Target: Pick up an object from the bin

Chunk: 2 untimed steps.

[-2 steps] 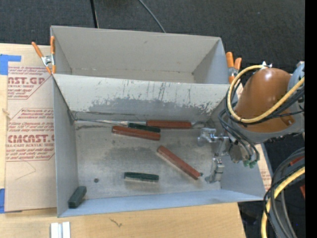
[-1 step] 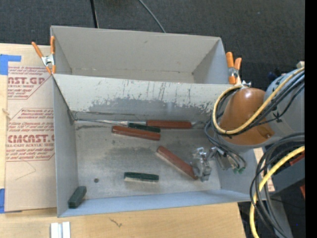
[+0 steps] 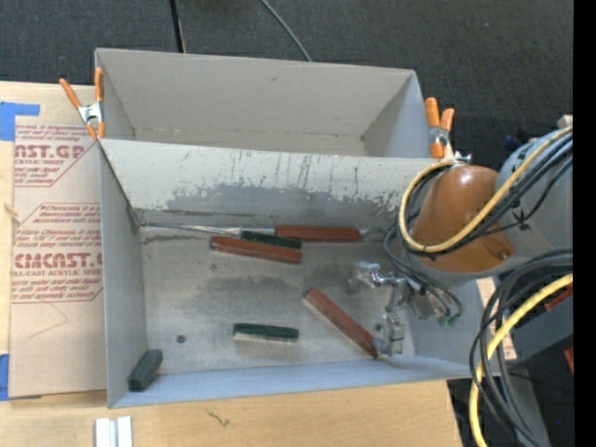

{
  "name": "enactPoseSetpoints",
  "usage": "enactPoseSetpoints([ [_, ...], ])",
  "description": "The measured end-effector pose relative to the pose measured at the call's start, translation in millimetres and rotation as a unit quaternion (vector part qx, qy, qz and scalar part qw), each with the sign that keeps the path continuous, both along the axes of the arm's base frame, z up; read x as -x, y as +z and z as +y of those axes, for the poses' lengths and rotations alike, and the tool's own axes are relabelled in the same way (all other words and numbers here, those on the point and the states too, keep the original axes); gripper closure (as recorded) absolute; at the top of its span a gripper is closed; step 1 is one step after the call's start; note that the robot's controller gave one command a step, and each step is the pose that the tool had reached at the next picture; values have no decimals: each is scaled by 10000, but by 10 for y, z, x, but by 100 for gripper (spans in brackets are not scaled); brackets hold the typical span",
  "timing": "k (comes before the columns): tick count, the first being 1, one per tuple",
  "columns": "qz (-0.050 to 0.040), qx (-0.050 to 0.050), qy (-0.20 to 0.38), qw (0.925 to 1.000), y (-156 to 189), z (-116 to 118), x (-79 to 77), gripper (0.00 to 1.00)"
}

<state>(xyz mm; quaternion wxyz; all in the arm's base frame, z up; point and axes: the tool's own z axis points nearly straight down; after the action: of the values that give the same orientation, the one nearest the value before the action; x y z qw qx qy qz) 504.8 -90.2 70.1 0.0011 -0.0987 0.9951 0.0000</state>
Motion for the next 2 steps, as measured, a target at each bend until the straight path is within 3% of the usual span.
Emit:
enactPoseSetpoints([
  [1, 1, 0, 1, 10000, 0, 1, 1, 0],
  [2, 8, -3, -63, 10000, 20, 380, 46, 0],
])
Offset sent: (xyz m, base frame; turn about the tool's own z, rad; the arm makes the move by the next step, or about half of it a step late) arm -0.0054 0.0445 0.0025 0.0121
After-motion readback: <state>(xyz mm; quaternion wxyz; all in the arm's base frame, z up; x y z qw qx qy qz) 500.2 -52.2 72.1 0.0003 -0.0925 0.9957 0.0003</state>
